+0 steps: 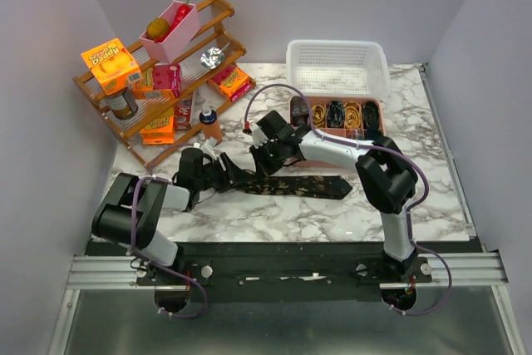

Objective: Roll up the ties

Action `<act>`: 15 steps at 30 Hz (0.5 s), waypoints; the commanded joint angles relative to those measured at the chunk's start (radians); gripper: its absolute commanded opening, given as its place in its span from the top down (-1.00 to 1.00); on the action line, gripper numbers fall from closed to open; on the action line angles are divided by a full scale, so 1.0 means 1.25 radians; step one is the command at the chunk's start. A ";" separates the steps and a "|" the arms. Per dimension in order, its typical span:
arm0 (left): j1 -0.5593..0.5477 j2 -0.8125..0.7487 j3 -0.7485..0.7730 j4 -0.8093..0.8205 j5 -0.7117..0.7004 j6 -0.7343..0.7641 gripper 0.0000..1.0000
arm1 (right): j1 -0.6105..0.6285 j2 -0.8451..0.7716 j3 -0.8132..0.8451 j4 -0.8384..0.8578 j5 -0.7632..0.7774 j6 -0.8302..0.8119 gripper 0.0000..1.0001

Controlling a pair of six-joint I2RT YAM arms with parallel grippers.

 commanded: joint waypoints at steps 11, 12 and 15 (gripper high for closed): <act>-0.016 0.095 -0.035 0.254 0.059 -0.096 0.31 | 0.004 -0.023 -0.019 0.002 0.060 0.011 0.99; -0.016 0.085 -0.028 0.240 0.056 -0.089 0.33 | 0.004 -0.030 -0.022 0.002 0.064 0.011 0.99; -0.016 0.035 -0.006 0.119 0.018 -0.026 0.37 | 0.006 -0.043 -0.028 0.002 0.068 0.011 0.99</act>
